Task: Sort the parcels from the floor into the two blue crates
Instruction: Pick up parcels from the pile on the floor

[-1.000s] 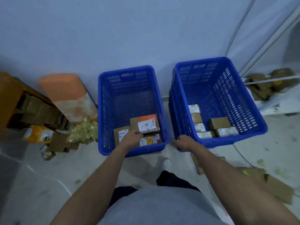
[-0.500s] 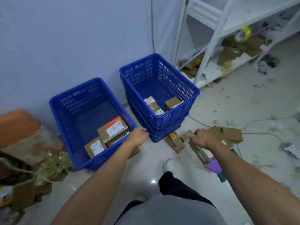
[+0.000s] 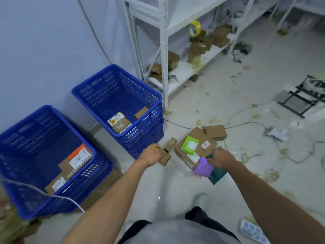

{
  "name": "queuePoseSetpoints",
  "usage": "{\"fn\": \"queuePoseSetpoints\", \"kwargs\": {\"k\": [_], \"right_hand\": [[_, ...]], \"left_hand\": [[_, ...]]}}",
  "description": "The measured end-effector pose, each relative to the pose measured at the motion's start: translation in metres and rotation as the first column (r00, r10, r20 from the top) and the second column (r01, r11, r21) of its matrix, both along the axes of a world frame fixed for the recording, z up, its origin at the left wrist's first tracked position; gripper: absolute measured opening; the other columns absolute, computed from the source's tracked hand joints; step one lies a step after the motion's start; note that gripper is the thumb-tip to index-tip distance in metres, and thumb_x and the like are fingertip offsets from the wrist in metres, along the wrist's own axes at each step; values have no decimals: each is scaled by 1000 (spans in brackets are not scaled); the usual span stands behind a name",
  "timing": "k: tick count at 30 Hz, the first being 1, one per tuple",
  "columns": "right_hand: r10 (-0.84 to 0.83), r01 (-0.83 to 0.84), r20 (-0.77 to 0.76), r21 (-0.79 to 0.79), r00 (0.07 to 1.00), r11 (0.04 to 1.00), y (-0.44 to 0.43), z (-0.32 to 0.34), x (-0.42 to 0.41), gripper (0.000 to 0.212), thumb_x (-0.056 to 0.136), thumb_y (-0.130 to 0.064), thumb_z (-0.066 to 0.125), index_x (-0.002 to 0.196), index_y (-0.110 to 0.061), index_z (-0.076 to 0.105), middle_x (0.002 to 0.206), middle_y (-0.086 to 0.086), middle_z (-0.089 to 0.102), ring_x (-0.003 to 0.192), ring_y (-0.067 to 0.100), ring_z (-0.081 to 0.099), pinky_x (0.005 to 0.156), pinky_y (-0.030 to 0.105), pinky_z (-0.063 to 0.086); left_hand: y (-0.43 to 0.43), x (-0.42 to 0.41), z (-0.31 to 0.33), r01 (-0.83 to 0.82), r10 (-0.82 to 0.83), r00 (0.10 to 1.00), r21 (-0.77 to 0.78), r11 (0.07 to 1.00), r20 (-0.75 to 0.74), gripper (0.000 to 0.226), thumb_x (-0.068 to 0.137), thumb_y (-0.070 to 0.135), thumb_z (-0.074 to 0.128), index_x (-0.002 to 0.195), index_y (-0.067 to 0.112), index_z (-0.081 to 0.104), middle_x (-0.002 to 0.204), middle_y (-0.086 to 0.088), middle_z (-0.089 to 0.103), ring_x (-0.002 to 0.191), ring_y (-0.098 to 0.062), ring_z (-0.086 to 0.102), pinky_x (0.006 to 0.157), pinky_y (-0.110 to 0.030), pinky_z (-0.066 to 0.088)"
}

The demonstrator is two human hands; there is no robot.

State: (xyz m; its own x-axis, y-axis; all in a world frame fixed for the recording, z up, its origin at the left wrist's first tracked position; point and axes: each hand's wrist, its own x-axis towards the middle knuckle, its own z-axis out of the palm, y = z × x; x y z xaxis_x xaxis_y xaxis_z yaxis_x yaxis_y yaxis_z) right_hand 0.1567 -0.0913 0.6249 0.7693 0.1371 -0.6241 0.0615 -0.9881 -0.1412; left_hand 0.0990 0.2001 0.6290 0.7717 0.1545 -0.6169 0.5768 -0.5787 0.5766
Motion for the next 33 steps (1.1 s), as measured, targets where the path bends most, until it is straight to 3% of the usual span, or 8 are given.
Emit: {"fn": "queuePoseSetpoints", "kwargs": {"k": [6, 8, 10, 13, 17, 24, 30, 33], "right_hand": [[45, -46, -43, -15, 998, 999, -71, -24, 37, 51, 98, -40, 46, 138, -8, 42, 139, 17, 48, 128, 29, 47, 103, 33, 41], [28, -29, -65, -17, 998, 999, -82, -30, 43, 51, 98, -39, 47, 137, -8, 42, 137, 17, 48, 126, 29, 49, 99, 33, 41], [16, -17, -99, -9, 995, 1000, -86, -39, 52, 50, 96, -40, 49, 134, -7, 46, 136, 16, 50, 124, 30, 50, 97, 33, 41], [32, -30, -152, 15, 988, 999, -82, -53, 62, 52, 93, -42, 52, 132, -7, 50, 136, 15, 48, 123, 31, 49, 98, 34, 40], [57, -51, -173, 35, 983, 998, -66, -66, 71, 48, 95, -40, 47, 133, -10, 49, 139, 14, 43, 124, 31, 48, 103, 40, 41], [50, -57, -200, -29, 979, 998, -22, -94, 92, 53, 94, -47, 45, 130, -10, 49, 133, 14, 49, 119, 30, 53, 98, 41, 46], [-48, 48, -254, -8, 966, 999, 42, -141, 89, 67, 94, -49, 52, 143, -7, 39, 144, 17, 44, 128, 30, 48, 101, 34, 43], [-76, 74, -240, -20, 968, 997, 76, -187, 93, 66, 90, -50, 57, 139, -9, 43, 141, 11, 47, 127, 28, 50, 96, 35, 46]], "left_hand": [[-94, 48, -8, 82, -81, 996, 26, 996, -32, 24, 99, 26, 52, 117, 13, 62, 109, -4, 59, 103, -23, 55, 86, -28, 43], [-113, 56, -11, 107, -106, 994, 38, 994, -42, 14, 101, 19, 46, 95, 19, 59, 93, 0, 56, 91, -19, 51, 80, -25, 38], [-121, 62, -14, 88, -85, 993, 43, 995, -79, 19, 102, 21, 47, 83, 24, 51, 86, 4, 53, 85, -15, 51, 82, -25, 39], [-115, 70, -24, 58, -57, 992, 8, 998, -109, 14, 101, 27, 52, 103, 15, 59, 103, -4, 60, 102, -25, 59, 97, -37, 47], [-92, 81, -29, 93, -73, 981, 106, 990, -177, 42, 99, 30, 52, 140, 19, 51, 135, -5, 58, 125, -25, 53, 105, -34, 41], [-43, 110, -65, 62, -39, 969, 88, 994, -246, 35, 98, 29, 55, 132, 22, 53, 138, -7, 55, 122, -24, 53, 102, -32, 41], [16, 141, -122, 416, -356, 881, 154, 896, -312, 54, 97, 34, 54, 146, 16, 41, 145, -12, 50, 129, -29, 50, 106, -40, 42], [42, 165, -164, 552, -487, 819, 185, 813, -304, 61, 97, 33, 55, 153, 24, 31, 155, -12, 35, 137, -34, 41, 110, -42, 38]]}}
